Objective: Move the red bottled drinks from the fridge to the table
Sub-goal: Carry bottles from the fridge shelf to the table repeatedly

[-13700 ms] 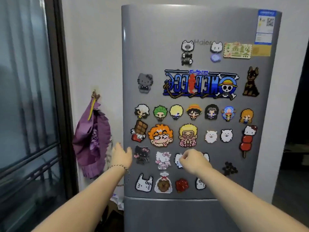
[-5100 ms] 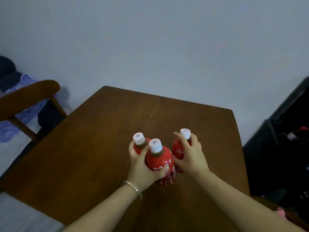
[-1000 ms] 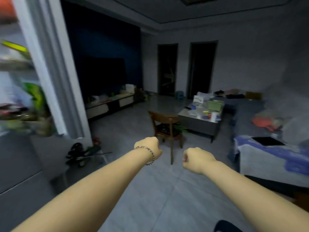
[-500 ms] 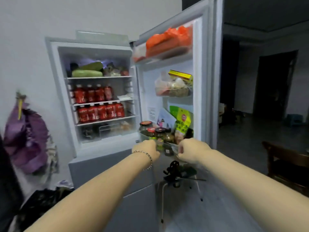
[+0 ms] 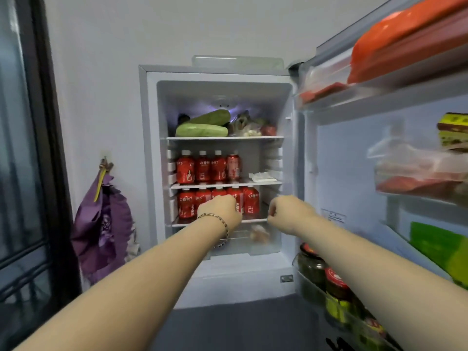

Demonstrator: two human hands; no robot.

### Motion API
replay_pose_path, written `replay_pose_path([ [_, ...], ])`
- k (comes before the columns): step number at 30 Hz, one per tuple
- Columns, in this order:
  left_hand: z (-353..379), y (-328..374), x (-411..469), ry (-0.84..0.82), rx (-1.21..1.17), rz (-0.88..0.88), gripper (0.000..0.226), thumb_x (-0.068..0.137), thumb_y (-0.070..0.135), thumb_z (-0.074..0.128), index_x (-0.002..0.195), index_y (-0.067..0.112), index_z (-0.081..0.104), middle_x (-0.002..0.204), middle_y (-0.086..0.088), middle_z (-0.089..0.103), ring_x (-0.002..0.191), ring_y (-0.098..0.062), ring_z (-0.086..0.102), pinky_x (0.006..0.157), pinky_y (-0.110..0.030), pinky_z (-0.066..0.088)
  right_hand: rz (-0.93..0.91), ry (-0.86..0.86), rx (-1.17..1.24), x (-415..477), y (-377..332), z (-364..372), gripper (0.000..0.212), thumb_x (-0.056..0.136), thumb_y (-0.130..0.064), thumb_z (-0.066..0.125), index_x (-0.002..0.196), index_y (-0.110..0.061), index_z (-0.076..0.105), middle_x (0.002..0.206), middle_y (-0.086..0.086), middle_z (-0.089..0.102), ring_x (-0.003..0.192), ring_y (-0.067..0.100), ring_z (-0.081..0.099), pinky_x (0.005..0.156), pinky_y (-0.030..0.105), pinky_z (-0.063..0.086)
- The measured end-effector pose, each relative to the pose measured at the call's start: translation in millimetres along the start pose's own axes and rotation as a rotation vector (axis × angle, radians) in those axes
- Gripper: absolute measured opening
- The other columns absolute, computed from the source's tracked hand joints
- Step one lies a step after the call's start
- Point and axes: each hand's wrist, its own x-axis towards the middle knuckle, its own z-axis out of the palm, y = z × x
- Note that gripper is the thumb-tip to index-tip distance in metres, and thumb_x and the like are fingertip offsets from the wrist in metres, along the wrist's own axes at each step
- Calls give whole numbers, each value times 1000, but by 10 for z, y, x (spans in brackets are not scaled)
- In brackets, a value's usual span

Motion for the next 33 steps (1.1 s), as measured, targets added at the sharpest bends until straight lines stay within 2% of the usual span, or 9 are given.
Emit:
replay_pose_path([
  [4, 141, -239, 785, 57, 23, -56, 23, 91, 25, 44, 103, 18, 62, 101, -3, 66, 89, -23, 63, 79, -33, 52, -49, 31, -8, 1018, 28, 134, 16, 86, -21, 51, 93, -16, 64, 98, 2, 66, 92, 24, 60, 71, 28, 44],
  [7, 277, -506, 1306, 133, -45, -117, 24, 91, 23, 45, 112, 20, 56, 111, -3, 61, 91, -22, 61, 80, -35, 53, -67, 65, 25, 1750, -17, 300, 21, 86, -21, 52, 101, -16, 66, 104, 5, 67, 97, 25, 61, 78, 31, 49],
  [10, 435, -819, 1803, 256, -88, -151, 33, 92, 23, 47, 124, 16, 49, 125, -3, 50, 106, -21, 54, 80, -32, 49, -93, 111, 42, 2349, -118, 485, 29, 88, -23, 52, 116, -17, 59, 117, 7, 62, 107, 26, 58, 85, 35, 49],
  [15, 617, -1299, 2627, 433, -156, -246, 63, 88, 23, 55, 142, 13, 26, 151, -16, 15, 138, -31, 20, 112, -41, 31, -81, 248, 186, 3241, -316, 786, 48, 89, -36, 56, 131, -18, 43, 135, 12, 37, 125, 31, 40, 97, 41, 42],
  [17, 648, -1476, 2973, 445, -174, -319, 73, 88, 29, 56, 145, 10, 15, 152, -21, 5, 141, -35, 11, 115, -42, 21, -43, 254, 211, 3612, -421, 862, 57, 87, -45, 58, 135, -19, 40, 143, 13, 27, 133, 32, 30, 104, 42, 36],
  [22, 781, -1777, 3703, 479, -76, -443, 92, 81, 43, 63, 145, 1, 11, 142, -22, 31, 131, -36, 32, 109, -41, 26, 57, 177, 185, 4491, -673, 910, 92, 68, -73, 62, 144, -35, 27, 157, 6, -11, 144, 37, -3, 114, 51, 18],
  [26, 904, -1880, 3939, 633, 44, -453, 98, 72, 41, 73, 143, -6, 24, 121, -22, 51, 111, -37, 50, 92, -40, 41, 227, 139, 301, 4998, -820, 925, 109, 56, -86, 56, 145, -30, 29, 158, 4, -17, 143, 43, -9, 108, 61, 19],
  [30, 891, -1941, 3995, 514, 70, -406, 92, 89, 41, 53, 146, -1, -4, 135, -18, 32, 120, -35, 39, 96, -39, 39, 350, 164, 399, 5231, -867, 1076, 108, 60, -85, 54, 144, -20, 37, 158, 5, -13, 141, 49, -7, 103, 70, 20],
  [33, 859, -1900, 3944, 483, -93, -356, 86, 86, 36, 58, 149, 13, 4, 136, -18, 30, 122, -39, 37, 98, -43, 39, 361, 203, 445, 5281, -878, 1104, 93, 68, -78, 54, 138, -18, 47, 157, 5, -3, 140, 47, 2, 102, 70, 21],
])
